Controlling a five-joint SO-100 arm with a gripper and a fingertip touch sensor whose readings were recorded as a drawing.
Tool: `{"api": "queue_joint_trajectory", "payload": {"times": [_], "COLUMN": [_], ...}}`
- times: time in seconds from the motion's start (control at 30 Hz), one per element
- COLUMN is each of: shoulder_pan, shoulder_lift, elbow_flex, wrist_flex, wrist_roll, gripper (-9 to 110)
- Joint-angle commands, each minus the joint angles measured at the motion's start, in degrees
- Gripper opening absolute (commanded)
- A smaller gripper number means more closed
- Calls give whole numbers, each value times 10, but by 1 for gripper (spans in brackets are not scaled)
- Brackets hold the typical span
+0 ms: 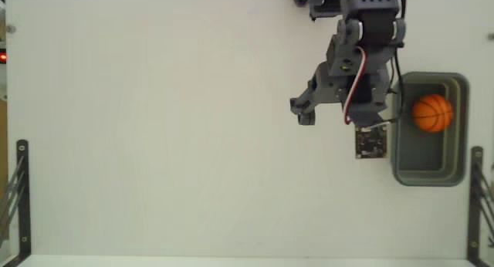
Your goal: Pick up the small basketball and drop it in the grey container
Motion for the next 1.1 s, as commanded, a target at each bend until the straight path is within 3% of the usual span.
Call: {"api": "queue_joint_trajectory", "payload": {"times": [0.0,1.07], "shoulder_pan": [8,28], "shoulder_lift": [39,65], "elbow_flex": [10,36], "wrist_flex": [1,1], "wrist_roll": [3,3], "gripper": [110,110]}}
